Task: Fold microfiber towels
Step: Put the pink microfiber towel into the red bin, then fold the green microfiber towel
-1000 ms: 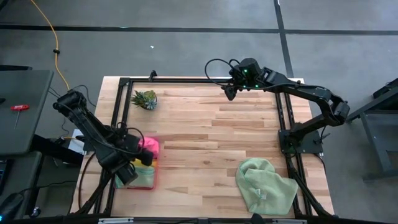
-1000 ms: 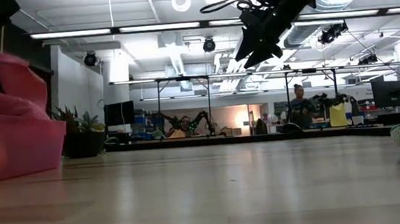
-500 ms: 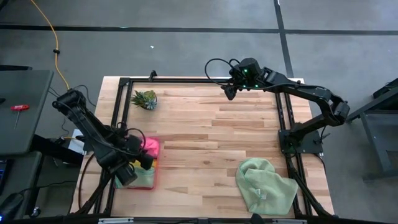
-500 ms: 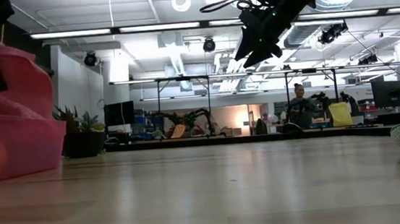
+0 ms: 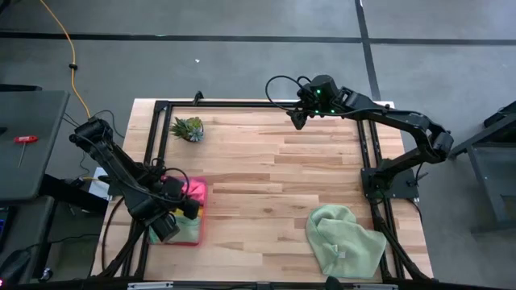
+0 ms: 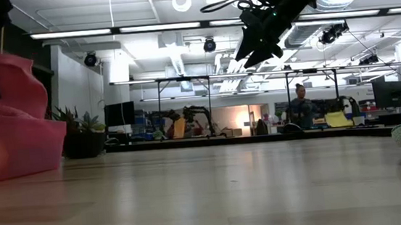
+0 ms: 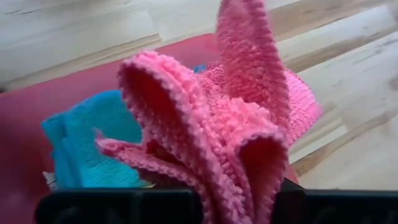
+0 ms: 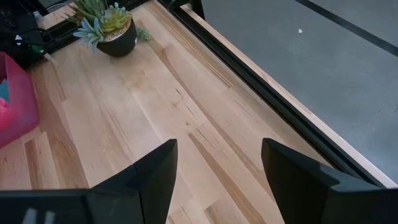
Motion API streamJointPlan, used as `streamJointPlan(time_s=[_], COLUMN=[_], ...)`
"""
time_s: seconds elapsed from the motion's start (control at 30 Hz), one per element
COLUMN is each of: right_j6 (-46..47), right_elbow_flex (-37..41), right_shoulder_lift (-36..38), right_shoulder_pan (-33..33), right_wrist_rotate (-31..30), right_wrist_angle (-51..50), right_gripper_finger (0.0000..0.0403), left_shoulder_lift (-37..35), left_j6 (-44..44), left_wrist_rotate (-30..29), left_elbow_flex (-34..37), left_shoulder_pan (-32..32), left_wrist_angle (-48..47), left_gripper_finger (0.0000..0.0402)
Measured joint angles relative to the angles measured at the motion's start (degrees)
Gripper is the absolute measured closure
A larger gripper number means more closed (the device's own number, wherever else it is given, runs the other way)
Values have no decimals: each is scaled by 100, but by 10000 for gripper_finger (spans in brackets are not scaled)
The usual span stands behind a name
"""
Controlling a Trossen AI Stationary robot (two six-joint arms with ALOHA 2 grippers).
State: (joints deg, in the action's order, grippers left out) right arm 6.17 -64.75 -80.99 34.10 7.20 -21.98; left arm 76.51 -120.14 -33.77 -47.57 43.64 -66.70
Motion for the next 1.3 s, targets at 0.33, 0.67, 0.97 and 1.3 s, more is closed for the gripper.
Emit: streamJointPlan(time_s=[0.33, 0.67, 0.97, 1.3], right_j6=[0, 0, -2, -20], right_elbow_flex=[0, 0, 0, 0], right_shoulder_lift=[0, 0, 0, 0], right_shoulder_pan=[1, 1, 1, -1], right_wrist_rotate=[0, 0, 0, 0], right_wrist_angle=[0, 0, 0, 0], right_gripper_finger=[178, 178, 178, 178], left_shoulder_lift=[0, -285, -1029, -2148], left_j6=[31, 34, 706, 1332], left_wrist_rotate=[372, 877, 981, 1035], left_elbow_flex=[0, 0, -70, -70], left_shoulder_pan=[-2, -7, -13, -13], left_wrist_angle=[-317, -697, -1551, -1460], left_gripper_finger=[317, 211, 172, 174])
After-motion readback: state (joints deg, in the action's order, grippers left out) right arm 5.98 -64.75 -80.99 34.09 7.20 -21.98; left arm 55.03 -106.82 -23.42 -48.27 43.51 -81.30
